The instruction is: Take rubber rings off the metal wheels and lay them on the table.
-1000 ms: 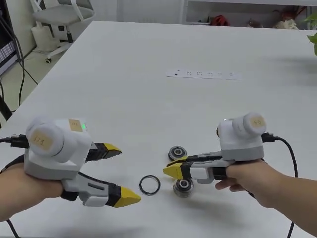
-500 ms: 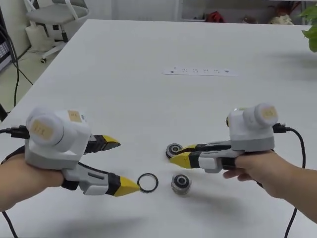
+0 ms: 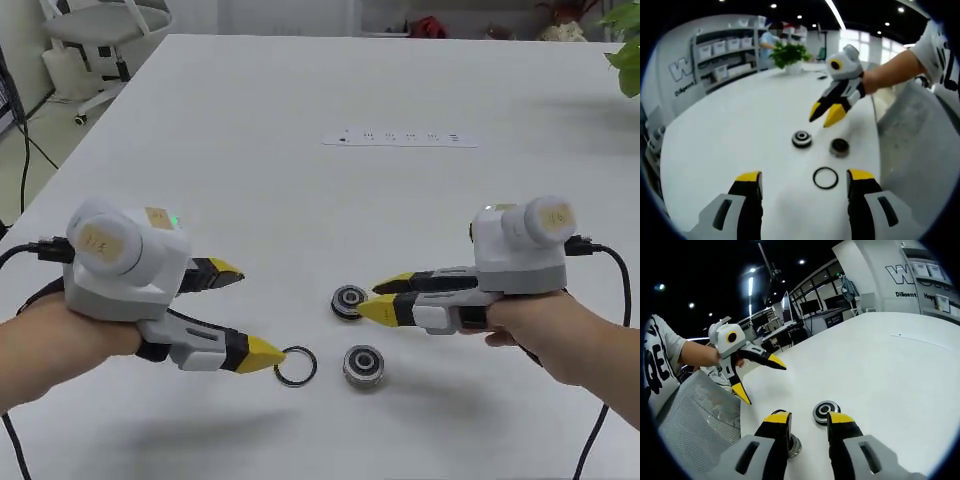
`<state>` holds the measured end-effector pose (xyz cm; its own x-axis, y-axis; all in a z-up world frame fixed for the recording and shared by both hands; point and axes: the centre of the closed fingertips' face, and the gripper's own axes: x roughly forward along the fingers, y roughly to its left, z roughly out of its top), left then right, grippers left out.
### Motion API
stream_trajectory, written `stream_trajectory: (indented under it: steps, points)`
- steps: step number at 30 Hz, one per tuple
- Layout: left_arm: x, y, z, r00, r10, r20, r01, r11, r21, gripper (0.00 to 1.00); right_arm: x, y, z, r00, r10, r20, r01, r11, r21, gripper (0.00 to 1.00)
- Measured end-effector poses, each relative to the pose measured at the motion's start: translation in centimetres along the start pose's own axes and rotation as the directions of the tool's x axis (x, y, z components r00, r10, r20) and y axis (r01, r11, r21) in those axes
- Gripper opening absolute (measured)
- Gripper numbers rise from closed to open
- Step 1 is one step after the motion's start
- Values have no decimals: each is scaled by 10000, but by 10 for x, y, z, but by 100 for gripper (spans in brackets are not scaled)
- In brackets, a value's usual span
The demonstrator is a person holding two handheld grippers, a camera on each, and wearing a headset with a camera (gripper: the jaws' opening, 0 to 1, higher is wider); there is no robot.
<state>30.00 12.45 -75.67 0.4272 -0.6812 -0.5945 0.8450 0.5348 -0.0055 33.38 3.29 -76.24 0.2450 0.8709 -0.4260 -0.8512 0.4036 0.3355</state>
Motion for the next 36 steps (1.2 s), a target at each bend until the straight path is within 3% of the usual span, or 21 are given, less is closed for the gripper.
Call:
stream_trajectory:
  steps: [13, 36]
  points:
    - [12, 10, 3, 10000, 72, -16, -72, 10000, -26, 68, 2, -10, -8, 9986, -374, -369, 345, 9964, -771, 30]
    - [48, 13, 19, 9993, -354, 147, 352, 9993, 133, 58, 13, -26, -25, 9938, -733, -834, 620, 9895, -1307, 28]
